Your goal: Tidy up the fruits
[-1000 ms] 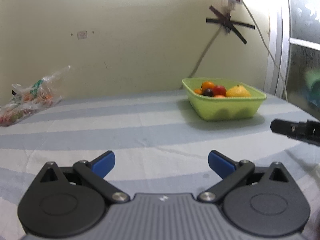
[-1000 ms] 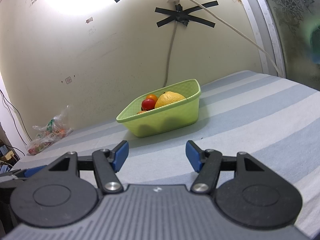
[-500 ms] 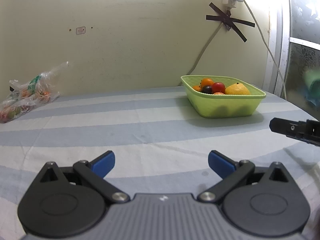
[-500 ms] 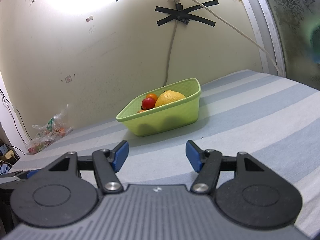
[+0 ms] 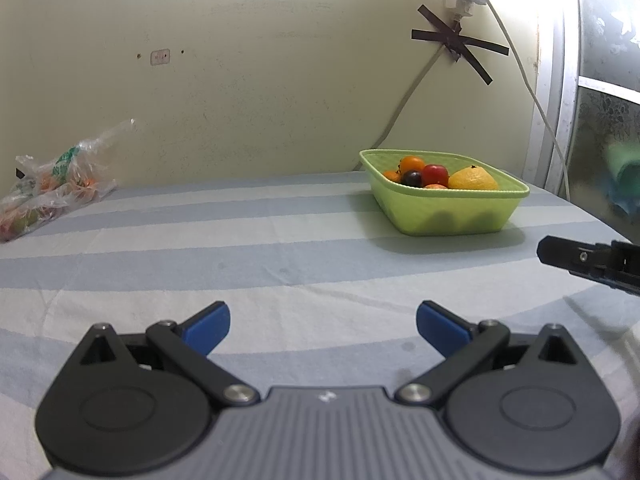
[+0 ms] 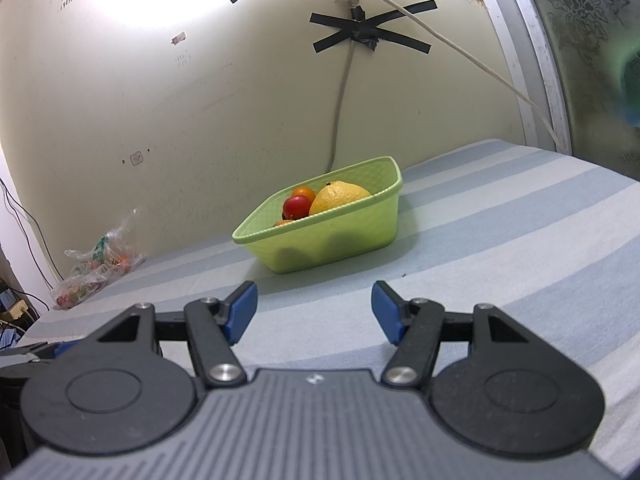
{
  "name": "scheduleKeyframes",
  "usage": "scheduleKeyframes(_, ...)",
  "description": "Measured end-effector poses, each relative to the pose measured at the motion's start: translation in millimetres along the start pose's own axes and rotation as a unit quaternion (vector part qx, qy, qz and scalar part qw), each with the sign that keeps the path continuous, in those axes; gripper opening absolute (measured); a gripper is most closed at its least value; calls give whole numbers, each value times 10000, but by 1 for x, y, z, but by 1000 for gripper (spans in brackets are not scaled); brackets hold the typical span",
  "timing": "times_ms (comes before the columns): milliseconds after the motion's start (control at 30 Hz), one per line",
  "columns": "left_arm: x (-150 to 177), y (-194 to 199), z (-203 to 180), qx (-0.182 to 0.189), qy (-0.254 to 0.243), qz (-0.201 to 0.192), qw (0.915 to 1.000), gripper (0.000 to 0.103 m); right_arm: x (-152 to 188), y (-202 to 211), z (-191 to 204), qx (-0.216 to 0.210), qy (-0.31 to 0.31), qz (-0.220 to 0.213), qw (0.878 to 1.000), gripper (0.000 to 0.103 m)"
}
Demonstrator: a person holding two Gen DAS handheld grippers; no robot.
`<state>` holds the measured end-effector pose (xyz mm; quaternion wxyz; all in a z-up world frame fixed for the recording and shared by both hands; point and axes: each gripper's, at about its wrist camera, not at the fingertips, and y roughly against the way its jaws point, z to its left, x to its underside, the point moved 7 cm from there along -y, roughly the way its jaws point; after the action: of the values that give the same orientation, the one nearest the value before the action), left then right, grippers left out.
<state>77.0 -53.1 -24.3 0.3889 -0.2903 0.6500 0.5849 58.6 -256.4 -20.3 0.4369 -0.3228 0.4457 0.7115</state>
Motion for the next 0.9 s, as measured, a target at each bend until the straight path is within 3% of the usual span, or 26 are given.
scheduleKeyframes(267,1,-2,8,120,258,115,9995,103,0,0,0,6,2,1,10000,65)
scheduleKeyframes(900,3,0,8,93,243,136,9996,103,1,0,1,11,7,8,10000,65)
